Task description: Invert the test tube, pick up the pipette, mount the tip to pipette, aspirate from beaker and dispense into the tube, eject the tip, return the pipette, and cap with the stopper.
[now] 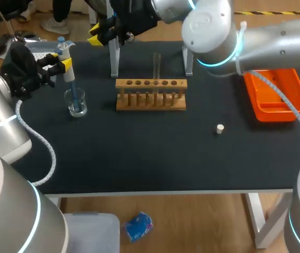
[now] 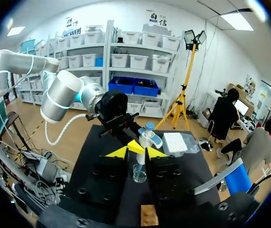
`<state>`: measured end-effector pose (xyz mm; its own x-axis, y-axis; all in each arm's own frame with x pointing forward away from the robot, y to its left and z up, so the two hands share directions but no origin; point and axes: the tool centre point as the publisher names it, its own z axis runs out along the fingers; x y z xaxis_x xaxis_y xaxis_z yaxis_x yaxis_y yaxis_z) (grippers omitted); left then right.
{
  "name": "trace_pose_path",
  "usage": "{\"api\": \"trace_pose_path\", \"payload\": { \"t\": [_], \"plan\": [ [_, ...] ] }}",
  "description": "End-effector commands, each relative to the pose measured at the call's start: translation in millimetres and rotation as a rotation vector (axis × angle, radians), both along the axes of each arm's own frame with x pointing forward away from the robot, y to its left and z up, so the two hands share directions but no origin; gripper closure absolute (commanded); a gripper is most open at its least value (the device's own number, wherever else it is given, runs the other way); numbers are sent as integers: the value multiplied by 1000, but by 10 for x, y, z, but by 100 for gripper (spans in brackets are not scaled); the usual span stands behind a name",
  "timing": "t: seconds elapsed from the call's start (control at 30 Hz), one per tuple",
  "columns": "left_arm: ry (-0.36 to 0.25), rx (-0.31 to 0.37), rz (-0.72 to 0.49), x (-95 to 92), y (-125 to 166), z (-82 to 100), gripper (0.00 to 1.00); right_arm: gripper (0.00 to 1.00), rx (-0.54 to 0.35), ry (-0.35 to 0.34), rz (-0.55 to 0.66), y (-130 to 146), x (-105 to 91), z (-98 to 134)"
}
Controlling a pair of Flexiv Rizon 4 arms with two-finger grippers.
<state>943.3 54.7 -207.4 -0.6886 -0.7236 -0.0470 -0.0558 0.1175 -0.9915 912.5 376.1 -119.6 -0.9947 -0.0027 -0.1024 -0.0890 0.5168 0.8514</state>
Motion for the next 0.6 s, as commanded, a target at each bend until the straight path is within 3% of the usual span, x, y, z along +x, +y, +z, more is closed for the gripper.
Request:
{"api": "trace_pose_path", "payload": {
  "t": [0.03, 0.6],
  "plan": [
    [-1, 0, -1, 9, -2, -4, 100, 100, -256, 21, 9, 132, 92, 35],
    [-1, 0, -1, 9, -2, -4, 100, 100, -166, 33, 11, 725, 216, 3]
  ]
}}
